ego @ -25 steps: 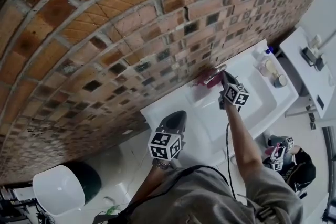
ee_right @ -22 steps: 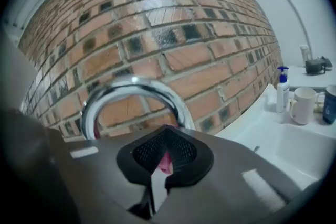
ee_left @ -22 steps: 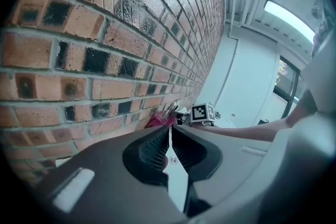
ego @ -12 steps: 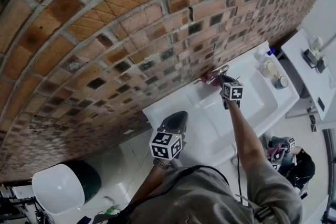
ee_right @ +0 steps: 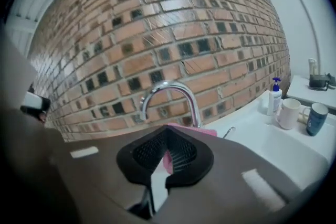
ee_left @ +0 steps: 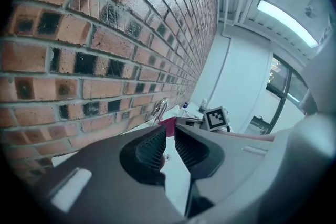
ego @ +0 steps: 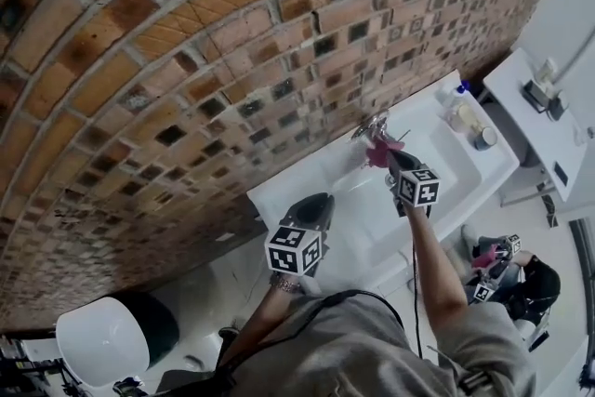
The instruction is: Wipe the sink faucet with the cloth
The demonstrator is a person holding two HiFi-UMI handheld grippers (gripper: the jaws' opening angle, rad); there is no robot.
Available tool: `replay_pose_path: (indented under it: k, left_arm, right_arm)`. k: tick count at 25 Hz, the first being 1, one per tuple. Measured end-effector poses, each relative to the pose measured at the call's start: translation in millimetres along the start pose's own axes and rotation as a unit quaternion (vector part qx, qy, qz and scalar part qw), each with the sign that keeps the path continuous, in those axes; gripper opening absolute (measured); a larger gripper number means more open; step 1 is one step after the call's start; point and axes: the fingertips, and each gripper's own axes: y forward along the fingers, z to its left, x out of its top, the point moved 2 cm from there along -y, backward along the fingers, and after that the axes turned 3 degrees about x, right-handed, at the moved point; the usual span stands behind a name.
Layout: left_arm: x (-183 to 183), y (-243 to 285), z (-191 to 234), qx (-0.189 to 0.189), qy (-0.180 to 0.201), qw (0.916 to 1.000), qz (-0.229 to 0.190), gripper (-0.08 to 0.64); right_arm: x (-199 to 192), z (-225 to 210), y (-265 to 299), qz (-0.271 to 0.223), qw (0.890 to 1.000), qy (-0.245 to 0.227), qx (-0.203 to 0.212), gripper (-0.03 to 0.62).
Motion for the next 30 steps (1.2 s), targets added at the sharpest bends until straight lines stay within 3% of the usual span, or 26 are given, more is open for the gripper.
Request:
replay_pose_path:
  k: [7, 11, 14, 19, 22, 26, 30]
  left_arm:
    - [-38, -32, -40, 0.012, -0.01, 0.9998, 0.012, 0.092]
    - [-64, -60, -48, 0.036, -0.016, 0.9992, 0.011, 0.092]
    - [-81, -83, -53, 0.044, -0.014, 0.9989, 0.009, 0.092]
    - [-103, -136, -63, 0.056, 0.018, 0.9983, -0.003, 0.092]
    - [-119, -178, -70, 0.049, 0.018, 0.9985, -0.017, 0.097]
    - [-161, -240, -85, 0.044, 0.008, 0.9985, -0.031, 0.103]
    - [-201, -291, -103, 0.038, 0.01, 0.9991, -0.015, 0.103]
  right_arm:
    - [3, 98, -89, -0.047, 0.996, 0.05, 0.065, 0.0]
    - [-18, 155, -119, -0.04, 0.995, 0.031, 0.08, 0.0]
    - [-34, 189, -143, -0.044, 0.996, 0.007, 0.082, 0.0]
    - [-52, 252, -200, -0.061, 0.994, 0.005, 0.09, 0.0]
    - [-63, 289, -240, -0.073, 0.994, 0.006, 0.081, 0.0]
    - [-90, 343, -288, -0.079, 0.994, 0.003, 0.07, 0.0]
    - [-127, 387, -323, -0.064, 0.996, -0.004, 0.06, 0.0]
